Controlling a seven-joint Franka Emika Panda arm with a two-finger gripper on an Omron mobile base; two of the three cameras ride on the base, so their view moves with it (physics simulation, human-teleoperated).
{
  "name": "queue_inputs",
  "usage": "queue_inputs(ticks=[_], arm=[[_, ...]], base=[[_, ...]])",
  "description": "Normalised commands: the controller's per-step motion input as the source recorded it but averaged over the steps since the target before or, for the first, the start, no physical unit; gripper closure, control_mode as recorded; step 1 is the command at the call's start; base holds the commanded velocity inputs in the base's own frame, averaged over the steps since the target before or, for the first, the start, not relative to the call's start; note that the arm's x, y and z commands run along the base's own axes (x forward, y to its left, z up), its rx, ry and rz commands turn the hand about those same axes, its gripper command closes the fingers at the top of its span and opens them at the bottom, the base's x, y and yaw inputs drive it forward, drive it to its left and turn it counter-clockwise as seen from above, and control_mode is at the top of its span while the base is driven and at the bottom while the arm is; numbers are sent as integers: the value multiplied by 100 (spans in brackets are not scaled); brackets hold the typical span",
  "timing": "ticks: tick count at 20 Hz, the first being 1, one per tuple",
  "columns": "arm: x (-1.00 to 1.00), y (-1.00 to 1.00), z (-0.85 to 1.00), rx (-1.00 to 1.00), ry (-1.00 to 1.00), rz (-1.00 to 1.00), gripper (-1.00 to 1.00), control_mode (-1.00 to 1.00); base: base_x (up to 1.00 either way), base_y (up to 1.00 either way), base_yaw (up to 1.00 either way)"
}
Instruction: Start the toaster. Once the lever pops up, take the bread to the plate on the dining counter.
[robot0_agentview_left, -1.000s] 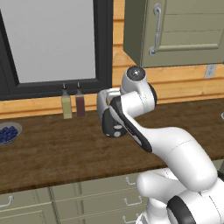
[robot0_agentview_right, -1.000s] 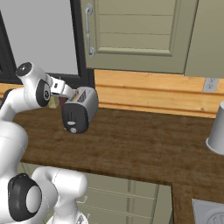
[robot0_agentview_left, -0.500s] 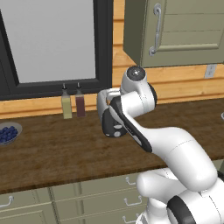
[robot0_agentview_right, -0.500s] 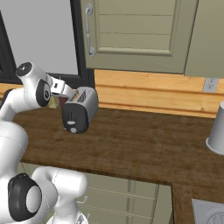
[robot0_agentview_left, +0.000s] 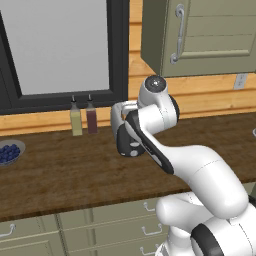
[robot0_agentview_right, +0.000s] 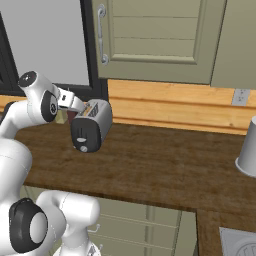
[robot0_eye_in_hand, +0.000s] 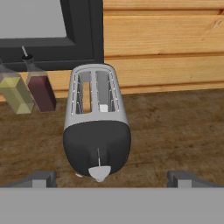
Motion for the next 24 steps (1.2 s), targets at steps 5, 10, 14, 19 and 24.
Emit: queue_inputs(ticks=[5,10,14,19,24], arm=[[0,0,0,0,0,0,-100,-100],[0,0,0,0,0,0,-100,-100],[0,0,0,0,0,0,-100,-100],[0,0,0,0,0,0,-100,-100],[0,0,0,0,0,0,-100,-100]], base=[[0,0,0],[0,0,0],[0,0,0],[0,0,0],[0,0,0]])
